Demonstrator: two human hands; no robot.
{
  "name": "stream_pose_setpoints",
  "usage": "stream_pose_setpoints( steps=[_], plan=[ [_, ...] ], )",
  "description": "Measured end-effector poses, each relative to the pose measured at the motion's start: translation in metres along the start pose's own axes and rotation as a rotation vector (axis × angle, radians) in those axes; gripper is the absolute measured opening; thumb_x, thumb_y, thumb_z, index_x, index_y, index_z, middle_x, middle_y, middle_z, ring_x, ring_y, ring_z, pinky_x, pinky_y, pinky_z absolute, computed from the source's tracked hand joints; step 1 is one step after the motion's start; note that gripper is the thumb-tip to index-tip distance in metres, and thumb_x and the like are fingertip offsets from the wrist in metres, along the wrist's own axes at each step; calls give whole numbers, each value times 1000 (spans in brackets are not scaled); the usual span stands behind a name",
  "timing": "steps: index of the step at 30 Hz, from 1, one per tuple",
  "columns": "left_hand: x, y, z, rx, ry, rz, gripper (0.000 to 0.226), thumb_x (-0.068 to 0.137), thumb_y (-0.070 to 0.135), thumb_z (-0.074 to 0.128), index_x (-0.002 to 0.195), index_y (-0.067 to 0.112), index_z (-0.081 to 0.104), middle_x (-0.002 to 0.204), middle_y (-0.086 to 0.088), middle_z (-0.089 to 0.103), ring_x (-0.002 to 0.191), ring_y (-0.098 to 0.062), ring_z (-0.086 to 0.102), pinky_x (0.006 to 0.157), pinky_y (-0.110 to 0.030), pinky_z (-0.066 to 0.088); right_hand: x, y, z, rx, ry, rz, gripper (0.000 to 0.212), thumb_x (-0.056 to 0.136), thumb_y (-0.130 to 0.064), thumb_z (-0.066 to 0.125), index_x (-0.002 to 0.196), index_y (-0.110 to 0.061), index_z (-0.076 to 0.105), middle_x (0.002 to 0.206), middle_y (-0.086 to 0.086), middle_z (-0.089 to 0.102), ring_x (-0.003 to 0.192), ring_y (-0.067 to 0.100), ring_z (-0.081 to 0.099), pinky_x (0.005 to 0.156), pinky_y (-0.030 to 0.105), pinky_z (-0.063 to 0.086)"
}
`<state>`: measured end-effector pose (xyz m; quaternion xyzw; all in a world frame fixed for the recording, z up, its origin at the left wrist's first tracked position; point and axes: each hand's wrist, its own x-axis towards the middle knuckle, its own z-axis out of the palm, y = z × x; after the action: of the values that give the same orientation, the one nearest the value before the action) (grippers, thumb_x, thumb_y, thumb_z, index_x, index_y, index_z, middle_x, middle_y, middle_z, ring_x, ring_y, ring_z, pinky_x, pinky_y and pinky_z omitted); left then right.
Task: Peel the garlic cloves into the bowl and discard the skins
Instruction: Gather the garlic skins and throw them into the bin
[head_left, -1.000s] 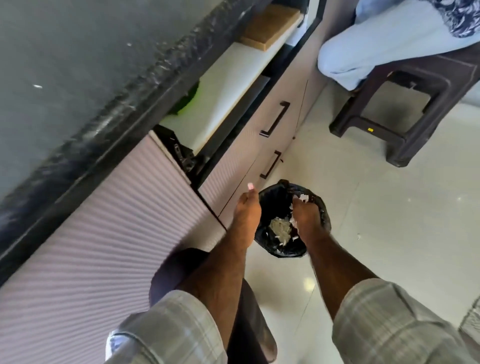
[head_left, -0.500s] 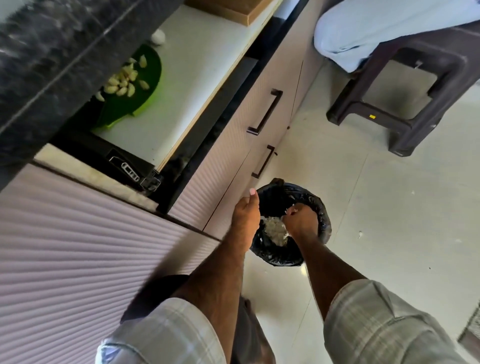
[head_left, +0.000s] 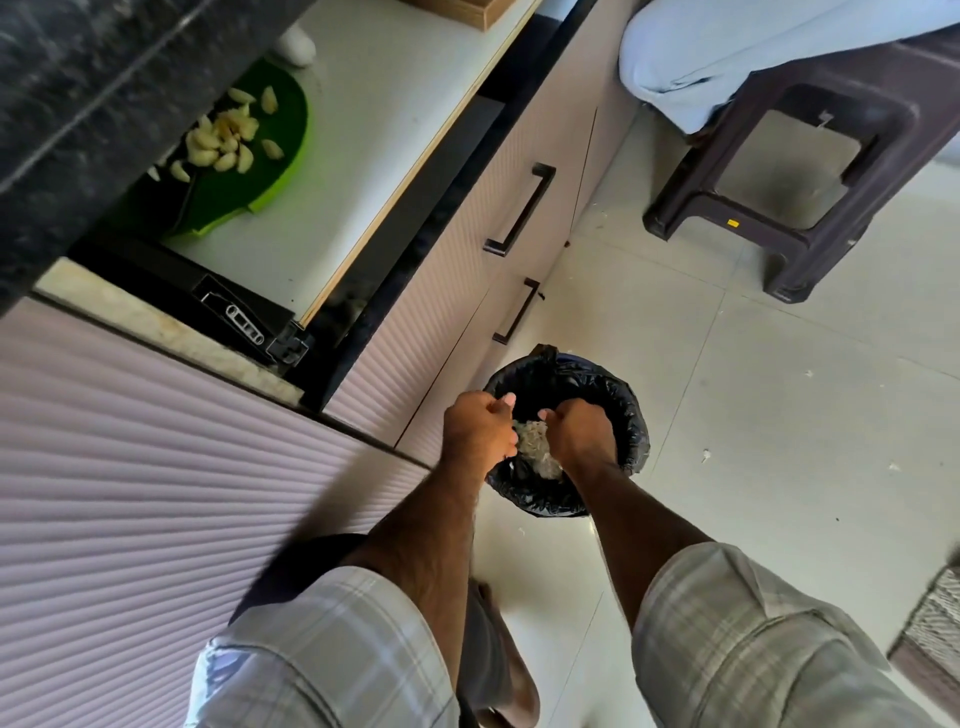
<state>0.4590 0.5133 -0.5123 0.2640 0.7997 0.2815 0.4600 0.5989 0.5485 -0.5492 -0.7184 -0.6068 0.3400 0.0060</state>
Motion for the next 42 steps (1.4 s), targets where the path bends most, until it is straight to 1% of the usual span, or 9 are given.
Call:
stream_pose_setpoints(
  steps=[3, 7, 11, 15, 19, 24, 26, 30, 42],
  plan=[
    [1, -4, -3, 162, 53, 31, 21, 91, 22, 85, 76, 13, 73, 66, -5, 75, 50, -15, 71, 52, -29, 62, -6, -3, 4, 39, -122, -99, 28, 90, -15, 71, 114, -28, 77, 132, 5, 67, 113, 29, 67, 98, 40, 57],
    [-8, 3, -11, 201, 34, 65, 24, 76, 14, 97, 75, 21, 73, 78, -1, 78, 66, -16, 78, 64, -30, 66, -15, -6, -3, 32, 70, -9, 39, 100, -53, 57, 97, -18, 74, 96, 9, 73, 88, 32, 70, 79, 39, 58],
    [-16, 9, -9, 252, 123, 94, 33, 81, 31, 93, 70, 19, 65, 70, -3, 74, 55, -20, 75, 51, -37, 65, -16, -8, -4, 5, -10, -116, 32, 89, -4, 64, 112, -23, 74, 125, 7, 65, 106, 29, 65, 88, 42, 60],
    [-22, 13, -11, 344, 90, 218, 34, 83, -3, 72, 73, 30, 72, 95, 5, 75, 86, -15, 74, 80, -30, 66, -18, -9, -8, 24, 29, -43, 31, 97, -44, 66, 95, -14, 75, 95, 9, 74, 79, 25, 66, 76, 35, 58],
    [-31, 23, -12, 368, -3, 191, 21, 84, 33, 55, 84, 33, 75, 83, 7, 75, 77, -22, 74, 73, -44, 67, -24, -12, -13, 48, -10, -129, 20, 87, -8, 64, 96, -22, 75, 108, 2, 68, 87, 21, 63, 77, 30, 56],
    [-49, 27, -22, 593, -39, 148, 101, 88, 91, 5, 115, 20, 71, 105, -9, 75, 97, -34, 72, 91, -53, 60, -39, -17, -28, 60, -57, -13, 65, 90, -78, 32, 102, -26, 70, 100, 7, 68, 95, 32, 65, 84, 41, 52],
    [-78, 43, -40, 627, 40, 167, 73, 100, 79, 34, 111, 15, 67, 95, -7, 71, 85, -27, 71, 78, -47, 65, -51, -17, -35, 120, -71, -49, 90, 84, -95, 25, 121, -24, 67, 116, 10, 70, 107, 33, 65, 88, 41, 50],
    [-120, 62, -79, 542, 113, 356, 24, 103, 18, 65, 124, 15, 53, 100, -3, 65, 89, -18, 70, 76, -31, 64, -91, -21, -72, 214, 187, -82, 44, 98, -48, 61, 115, -9, 71, 110, 13, 76, 99, 32, 71, 78, 27, 44],
    [-293, 111, -216, 936, 687, 1155, 28, 91, 13, 55, 114, 3, 67, 104, -18, 67, 100, -41, 60, 81, -50, 55, -264, -144, -174, 517, 822, -723, 22, 93, -31, 61, 93, -14, 75, 88, 2, 72, 78, 19, 67, 69, 34, 56]
  ],
)
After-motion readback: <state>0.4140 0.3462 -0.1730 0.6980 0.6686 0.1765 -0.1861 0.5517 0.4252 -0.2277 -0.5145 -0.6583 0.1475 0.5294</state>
